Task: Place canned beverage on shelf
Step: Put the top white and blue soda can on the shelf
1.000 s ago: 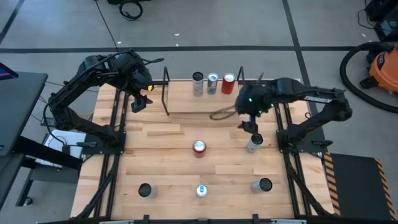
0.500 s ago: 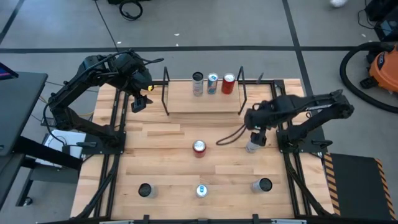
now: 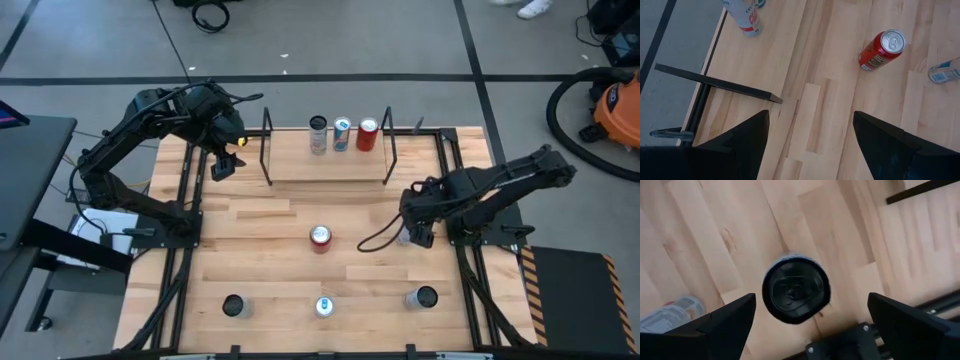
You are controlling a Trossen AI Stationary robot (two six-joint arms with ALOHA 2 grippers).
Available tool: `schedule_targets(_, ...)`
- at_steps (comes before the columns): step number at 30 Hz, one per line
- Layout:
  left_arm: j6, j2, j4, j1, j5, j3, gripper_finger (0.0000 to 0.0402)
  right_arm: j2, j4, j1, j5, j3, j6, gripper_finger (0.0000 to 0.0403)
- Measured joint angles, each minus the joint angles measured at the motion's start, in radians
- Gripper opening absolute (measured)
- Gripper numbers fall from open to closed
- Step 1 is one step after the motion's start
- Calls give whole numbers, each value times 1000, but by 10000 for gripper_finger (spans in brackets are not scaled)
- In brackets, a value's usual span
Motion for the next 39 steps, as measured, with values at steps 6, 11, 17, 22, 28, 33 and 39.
schedule_targets(6,0,0,0,0,0,0,291,-49,61,0,-18,-90,1,394)
schedule_targets(11,-2,0,0,0,0,0,291,-70,122,-8,-18,-135,-9,394)
schedule_targets(17,-18,0,0,0,0,0,291,-71,165,-27,-17,-194,-24,394)
schedule_targets(22,-18,0,1,0,0,0,291,-71,235,-29,-17,-218,-59,393)
schedule_targets(28,-19,0,19,0,0,0,291,-69,236,-29,-20,-218,-53,368)
schedule_targets(33,-19,0,21,0,0,0,291,-42,236,-29,-42,-216,-44,317)
schedule_targets(39,-30,0,22,0,0,0,291,0,239,-29,-51,-209,-84,262)
